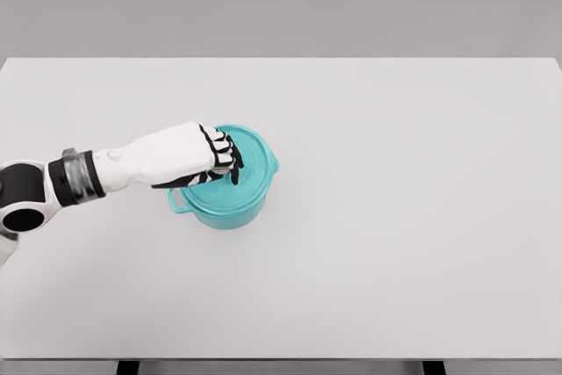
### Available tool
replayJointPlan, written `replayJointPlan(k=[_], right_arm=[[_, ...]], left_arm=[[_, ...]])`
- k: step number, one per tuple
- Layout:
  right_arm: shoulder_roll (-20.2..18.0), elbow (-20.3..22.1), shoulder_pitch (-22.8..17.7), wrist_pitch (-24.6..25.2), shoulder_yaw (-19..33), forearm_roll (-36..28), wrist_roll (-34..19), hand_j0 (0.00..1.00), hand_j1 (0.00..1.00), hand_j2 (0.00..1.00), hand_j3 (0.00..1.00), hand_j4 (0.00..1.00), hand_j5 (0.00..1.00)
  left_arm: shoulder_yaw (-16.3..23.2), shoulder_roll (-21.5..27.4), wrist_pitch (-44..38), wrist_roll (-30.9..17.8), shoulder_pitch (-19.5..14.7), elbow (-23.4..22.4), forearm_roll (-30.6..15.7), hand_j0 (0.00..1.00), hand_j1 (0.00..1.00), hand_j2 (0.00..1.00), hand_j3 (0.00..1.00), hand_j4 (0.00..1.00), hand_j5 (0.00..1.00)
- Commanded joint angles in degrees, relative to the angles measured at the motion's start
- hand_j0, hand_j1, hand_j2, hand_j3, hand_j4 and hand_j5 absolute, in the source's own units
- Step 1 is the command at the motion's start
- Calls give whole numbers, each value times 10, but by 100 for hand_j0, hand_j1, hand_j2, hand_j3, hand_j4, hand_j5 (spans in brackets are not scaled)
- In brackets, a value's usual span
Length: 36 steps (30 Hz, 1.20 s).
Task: Cover the pot with left arm
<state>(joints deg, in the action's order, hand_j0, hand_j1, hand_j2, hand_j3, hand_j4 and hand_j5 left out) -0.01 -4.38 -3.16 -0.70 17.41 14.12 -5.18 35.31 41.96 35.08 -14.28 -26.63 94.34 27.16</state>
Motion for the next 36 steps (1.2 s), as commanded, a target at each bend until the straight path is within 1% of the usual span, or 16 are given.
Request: replayJointPlan(k=[1,11,18,23,36], right_arm=[[0,0,0,0,0,0,0,100,100,100,100,100,100],[0,0,0,0,0,0,0,100,100,100,100,100,100],[0,0,0,0,0,0,0,100,100,100,100,100,100],[0,0,0,0,0,0,0,100,100,100,100,100,100],[0,0,0,0,0,0,0,100,100,100,100,100,100]], left_arm=[[0,0,-1,0,0,-6,-4,45,45,45,45,45,45],[2,-4,-1,0,0,-20,-4,46,46,46,46,46,46],[3,-6,-1,0,0,-21,-4,47,47,47,47,47,47],[6,-10,-1,0,0,-33,-4,47,47,47,47,47,47],[6,-10,-1,0,1,-35,-4,53,53,53,53,53,53]])
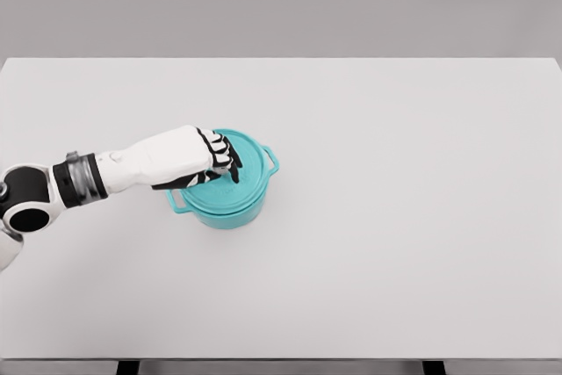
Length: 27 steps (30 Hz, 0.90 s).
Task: Cover the pot with left arm
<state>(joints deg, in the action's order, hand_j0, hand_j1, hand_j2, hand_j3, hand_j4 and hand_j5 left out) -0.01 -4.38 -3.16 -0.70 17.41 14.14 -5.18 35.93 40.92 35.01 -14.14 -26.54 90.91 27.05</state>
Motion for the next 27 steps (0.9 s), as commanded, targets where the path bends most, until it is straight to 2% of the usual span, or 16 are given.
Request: replayJointPlan(k=[1,27], right_arm=[[0,0,0,0,0,0,0,100,100,100,100,100,100],[0,0,0,0,0,0,0,100,100,100,100,100,100]], left_arm=[[0,0,0,0,0,0,-2,54,54,54,54,54,54],[0,0,0,-1,0,0,-3,60,60,60,60,60,60]])
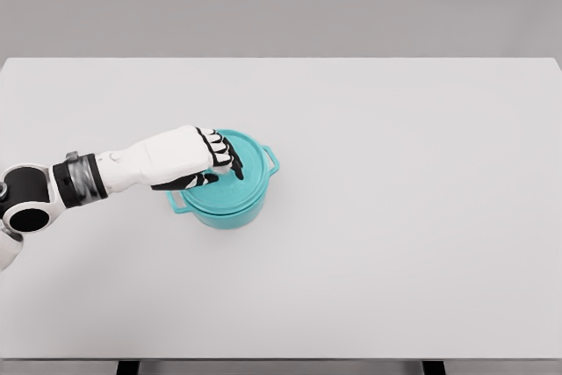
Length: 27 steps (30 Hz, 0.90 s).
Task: Cover the pot with left arm
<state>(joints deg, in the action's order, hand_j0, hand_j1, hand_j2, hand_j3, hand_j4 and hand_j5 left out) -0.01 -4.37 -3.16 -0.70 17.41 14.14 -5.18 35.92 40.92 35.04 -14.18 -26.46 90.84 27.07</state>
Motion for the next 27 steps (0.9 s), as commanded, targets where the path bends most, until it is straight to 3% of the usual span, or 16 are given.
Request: replayJointPlan(k=[1,27], right_arm=[[0,0,0,0,0,0,0,100,100,100,100,100,100],[0,0,0,0,0,0,0,100,100,100,100,100,100]], left_arm=[[0,0,0,-1,0,0,-3,60,60,60,60,60,60],[-1,0,0,0,2,-6,-4,73,73,73,73,73,73]])
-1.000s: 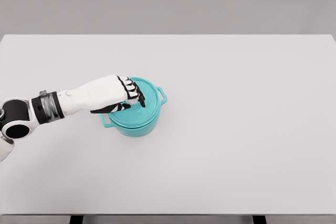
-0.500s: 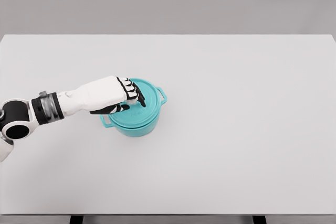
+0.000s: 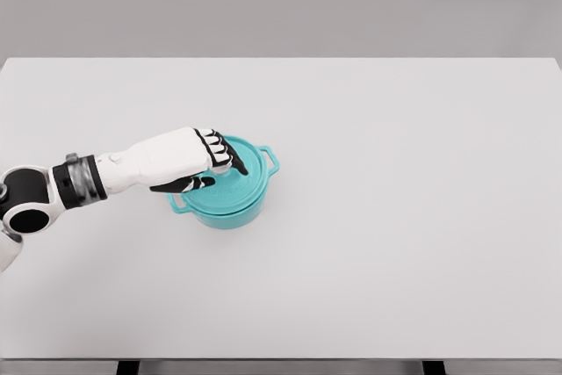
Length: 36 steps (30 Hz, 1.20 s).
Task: Cover the pot with left arm
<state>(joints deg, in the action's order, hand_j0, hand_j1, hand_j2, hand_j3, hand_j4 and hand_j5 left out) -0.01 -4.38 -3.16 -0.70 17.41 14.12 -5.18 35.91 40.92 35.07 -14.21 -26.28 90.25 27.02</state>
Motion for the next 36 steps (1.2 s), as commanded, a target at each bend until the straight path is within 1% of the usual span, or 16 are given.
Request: replayJointPlan(k=[1,6,11,13,16,17,19,26,28,33,36], right_arm=[[0,0,0,0,0,0,0,100,100,100,100,100,100],[0,0,0,0,0,0,0,100,100,100,100,100,100],[0,0,0,0,0,0,0,100,100,100,100,100,100],[0,1,0,0,0,0,0,100,100,100,100,100,100],[0,0,0,0,0,0,0,100,100,100,100,100,100],[0,0,0,0,0,0,0,100,100,100,100,100,100],[0,0,0,0,0,0,0,100,100,100,100,100,100],[0,0,0,0,0,0,0,100,100,100,100,100,100],[0,0,0,0,0,0,0,100,100,100,100,100,100],[0,0,0,0,0,0,0,100,100,100,100,100,100],[0,0,0,0,0,0,0,100,100,100,100,100,100]], left_arm=[[-1,0,-1,0,0,0,-4,73,73,73,73,73,73],[-2,0,-1,1,0,2,-6,72,72,72,72,72,72],[-3,1,-1,1,0,5,-7,67,67,67,67,67,67],[-4,1,-1,1,0,6,-8,67,67,67,67,67,67],[-6,1,-1,1,-1,6,-9,64,64,64,64,64,64],[-6,1,-1,1,-1,6,-9,61,61,61,61,61,61],[-6,1,-1,1,-2,6,-10,60,60,60,60,60,60],[-7,2,-1,1,-2,8,-11,63,63,63,63,63,63],[-7,3,-1,1,-2,8,-11,65,65,65,65,65,65],[-7,5,-1,1,0,10,-11,66,66,66,66,66,66],[-8,7,-1,0,1,19,-11,66,66,66,66,66,66]])
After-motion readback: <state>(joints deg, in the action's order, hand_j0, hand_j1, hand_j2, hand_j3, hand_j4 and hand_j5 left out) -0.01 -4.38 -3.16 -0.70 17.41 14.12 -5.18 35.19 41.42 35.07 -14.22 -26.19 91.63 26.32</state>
